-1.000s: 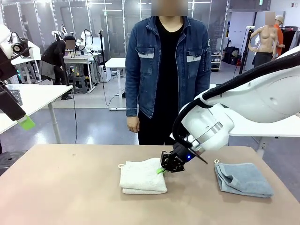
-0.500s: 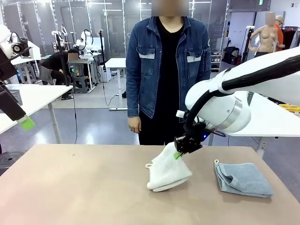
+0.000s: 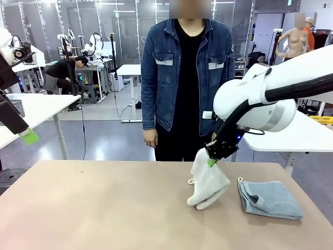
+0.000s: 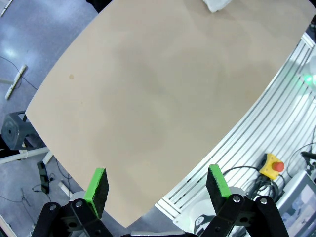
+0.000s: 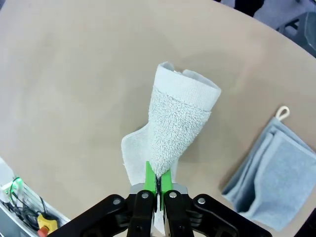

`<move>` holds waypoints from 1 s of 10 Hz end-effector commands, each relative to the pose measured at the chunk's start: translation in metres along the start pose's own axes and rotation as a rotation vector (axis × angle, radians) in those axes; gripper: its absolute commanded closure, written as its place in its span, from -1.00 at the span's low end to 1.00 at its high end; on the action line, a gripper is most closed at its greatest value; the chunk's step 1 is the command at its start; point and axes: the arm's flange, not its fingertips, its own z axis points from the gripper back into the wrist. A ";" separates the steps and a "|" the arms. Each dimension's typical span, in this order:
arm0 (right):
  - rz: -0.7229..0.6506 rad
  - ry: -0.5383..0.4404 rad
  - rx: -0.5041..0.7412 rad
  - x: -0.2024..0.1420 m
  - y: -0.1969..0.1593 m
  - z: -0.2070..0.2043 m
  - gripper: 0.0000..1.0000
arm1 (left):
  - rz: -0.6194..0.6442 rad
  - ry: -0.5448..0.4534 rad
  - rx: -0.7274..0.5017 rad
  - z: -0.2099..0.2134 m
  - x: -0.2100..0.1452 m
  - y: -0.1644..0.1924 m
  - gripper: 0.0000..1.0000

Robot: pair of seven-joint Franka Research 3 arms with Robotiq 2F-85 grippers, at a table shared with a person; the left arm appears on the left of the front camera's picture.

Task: Fold the towels and place them in the basket.
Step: Stack the folded Towel with hook on the right side of the table.

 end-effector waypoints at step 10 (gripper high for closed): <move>-0.076 -0.036 0.055 -0.046 -0.124 0.092 0.91 | -0.002 -0.014 0.011 -0.002 0.000 0.000 -1.00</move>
